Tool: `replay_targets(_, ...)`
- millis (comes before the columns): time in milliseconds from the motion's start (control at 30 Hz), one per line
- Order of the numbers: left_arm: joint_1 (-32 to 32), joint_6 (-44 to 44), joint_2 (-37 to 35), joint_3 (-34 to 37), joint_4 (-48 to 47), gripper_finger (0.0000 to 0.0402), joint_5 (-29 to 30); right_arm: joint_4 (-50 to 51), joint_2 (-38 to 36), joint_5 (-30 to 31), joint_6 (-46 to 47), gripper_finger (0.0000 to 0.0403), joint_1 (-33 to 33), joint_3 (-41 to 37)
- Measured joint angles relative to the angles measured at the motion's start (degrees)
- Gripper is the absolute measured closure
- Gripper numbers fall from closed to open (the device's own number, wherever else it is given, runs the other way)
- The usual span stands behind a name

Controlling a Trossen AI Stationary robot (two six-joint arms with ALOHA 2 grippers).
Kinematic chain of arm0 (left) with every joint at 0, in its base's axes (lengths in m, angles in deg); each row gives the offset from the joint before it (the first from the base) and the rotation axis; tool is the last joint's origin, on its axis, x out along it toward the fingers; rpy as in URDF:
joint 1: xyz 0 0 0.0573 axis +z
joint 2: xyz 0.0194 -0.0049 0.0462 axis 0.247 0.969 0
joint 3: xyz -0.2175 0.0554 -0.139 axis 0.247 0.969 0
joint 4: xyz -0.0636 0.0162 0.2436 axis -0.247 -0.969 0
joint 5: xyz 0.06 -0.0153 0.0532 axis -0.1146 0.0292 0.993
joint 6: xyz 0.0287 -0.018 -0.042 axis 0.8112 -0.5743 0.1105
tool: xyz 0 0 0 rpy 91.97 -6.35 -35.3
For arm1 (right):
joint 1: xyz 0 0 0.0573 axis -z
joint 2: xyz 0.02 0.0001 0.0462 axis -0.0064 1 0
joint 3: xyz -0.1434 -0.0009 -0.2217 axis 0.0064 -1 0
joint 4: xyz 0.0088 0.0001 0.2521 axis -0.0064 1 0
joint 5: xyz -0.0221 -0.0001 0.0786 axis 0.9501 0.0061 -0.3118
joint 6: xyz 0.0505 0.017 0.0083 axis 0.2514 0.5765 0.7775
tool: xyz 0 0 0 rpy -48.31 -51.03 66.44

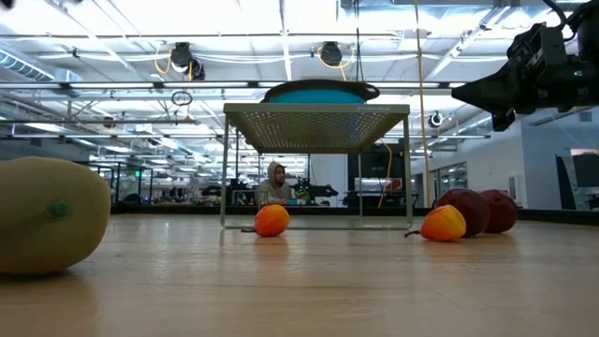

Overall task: Pick & Place Fruit
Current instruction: Put the pear into the blue strainer bowl on the shelf

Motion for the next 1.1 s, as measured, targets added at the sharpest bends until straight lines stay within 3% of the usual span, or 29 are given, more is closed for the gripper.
replay_targets(167,-0.3,0.3,0.0,6.1,0.5,0.0183,-4.4,0.0,0.0,0.0,0.0,0.0403,0.0,0.0)
replay_targets(400,-0.2,4.9,0.0,12.1,0.9,0.0183,-4.7,0.0,0.0,0.0,0.0,0.0403,0.0,0.0)
replay_targets(733,0.1,19.2,0.0,18.4,1.7,0.0183,-3.7,0.0,0.0,0.0,0.0,0.0403,0.0,0.0)
replay_targets(967,1.4,30.3,0.0,22.5,9.4,0.0183,-2.3,0.0,0.0,0.0,0.0,0.0403,0.0,0.0)
replay_targets(1100,2.3,32.1,0.0,25.2,11.9,0.0183,-2.3,0.0,0.0,0.0,0.0,0.0403,0.0,0.0)
